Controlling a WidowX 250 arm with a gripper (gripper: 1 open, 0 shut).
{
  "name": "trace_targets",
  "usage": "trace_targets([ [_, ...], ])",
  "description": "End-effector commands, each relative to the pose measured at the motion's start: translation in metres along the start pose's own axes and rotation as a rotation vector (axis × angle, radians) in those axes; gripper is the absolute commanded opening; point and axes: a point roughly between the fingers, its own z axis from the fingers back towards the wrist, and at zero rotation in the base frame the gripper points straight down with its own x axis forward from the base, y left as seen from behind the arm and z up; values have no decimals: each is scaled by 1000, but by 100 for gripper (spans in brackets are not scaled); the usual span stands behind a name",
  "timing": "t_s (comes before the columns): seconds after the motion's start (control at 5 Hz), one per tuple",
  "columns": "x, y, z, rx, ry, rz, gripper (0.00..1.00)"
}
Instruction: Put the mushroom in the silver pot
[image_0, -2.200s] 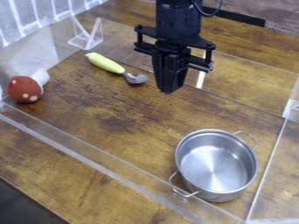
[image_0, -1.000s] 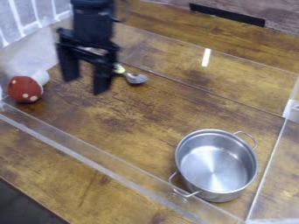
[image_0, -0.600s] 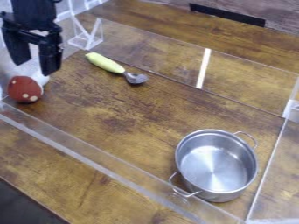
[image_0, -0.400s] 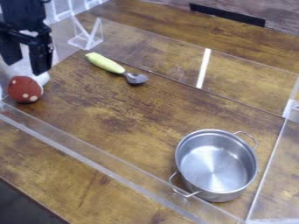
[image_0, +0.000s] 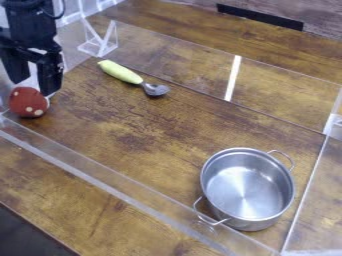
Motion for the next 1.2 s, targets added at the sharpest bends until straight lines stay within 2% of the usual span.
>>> trace_targets([
  [0.0,-6,12,1,21,-26,14,100],
  [0.6,-4,22,-32,-10,-13,28,100],
  [1.0,1,31,-48,-23,-6,41,100],
])
